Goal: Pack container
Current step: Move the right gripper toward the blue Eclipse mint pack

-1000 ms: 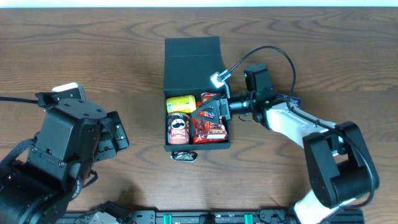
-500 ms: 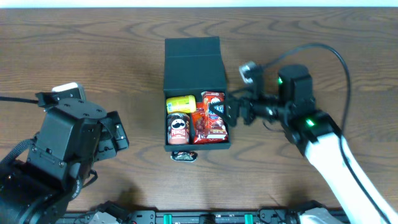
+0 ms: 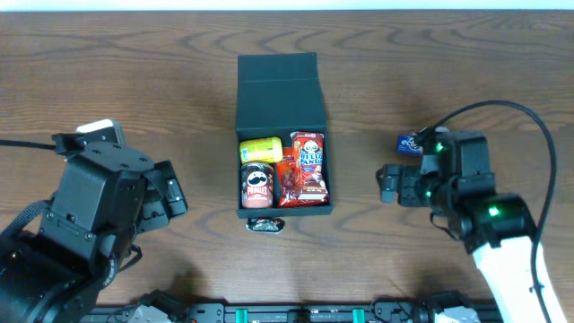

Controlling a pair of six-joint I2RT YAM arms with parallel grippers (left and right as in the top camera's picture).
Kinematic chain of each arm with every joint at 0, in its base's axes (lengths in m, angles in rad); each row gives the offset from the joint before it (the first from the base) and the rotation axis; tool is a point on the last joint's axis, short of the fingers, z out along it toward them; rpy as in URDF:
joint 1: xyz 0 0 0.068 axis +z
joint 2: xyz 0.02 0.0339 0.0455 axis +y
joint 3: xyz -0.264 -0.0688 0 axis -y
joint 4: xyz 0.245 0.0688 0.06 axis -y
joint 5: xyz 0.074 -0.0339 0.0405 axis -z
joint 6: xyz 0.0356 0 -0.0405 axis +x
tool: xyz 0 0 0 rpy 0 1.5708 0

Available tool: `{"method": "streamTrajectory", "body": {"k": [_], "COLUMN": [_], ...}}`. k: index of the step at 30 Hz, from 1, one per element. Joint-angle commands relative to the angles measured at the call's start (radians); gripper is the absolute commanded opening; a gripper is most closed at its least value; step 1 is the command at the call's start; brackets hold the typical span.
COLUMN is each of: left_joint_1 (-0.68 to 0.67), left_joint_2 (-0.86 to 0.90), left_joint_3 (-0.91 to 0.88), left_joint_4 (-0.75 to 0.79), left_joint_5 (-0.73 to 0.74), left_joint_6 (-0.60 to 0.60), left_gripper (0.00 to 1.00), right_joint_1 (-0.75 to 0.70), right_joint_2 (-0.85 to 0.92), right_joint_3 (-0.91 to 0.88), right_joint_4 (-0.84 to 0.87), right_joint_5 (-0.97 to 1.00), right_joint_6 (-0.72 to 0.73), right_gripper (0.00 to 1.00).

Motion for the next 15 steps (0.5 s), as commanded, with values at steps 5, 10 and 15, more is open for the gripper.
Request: {"method": "streamTrajectory", "body": {"k": [5, 10, 15], "left_joint_1": [0.003, 0.003, 0.003], "left_joint_2": [0.002, 0.013, 0.036], "left_joint_3": [0.001, 0.001, 0.001], "left_joint_4": [-0.030, -0.028, -0.026], "left_joint_5": [0.003, -0.032, -0.039], "left_joint_6": [-0.022, -0.021, 0.012], "left_gripper": [0.95, 0.95, 0.95], "right_joint_1": [-0.163, -0.170, -0.171], "right_joint_2": [0.227, 0.408, 0.577], "right_joint_3": [0.272, 0.466, 0.612], "right_joint_4": [-0.159, -0.352, -0.506], "right_joint_5": [-0.083, -0.018, 0.193], "right_joint_6": [-0.446, -0.702, -0.871], "right_gripper": [0.99, 0.99, 0.99]}}
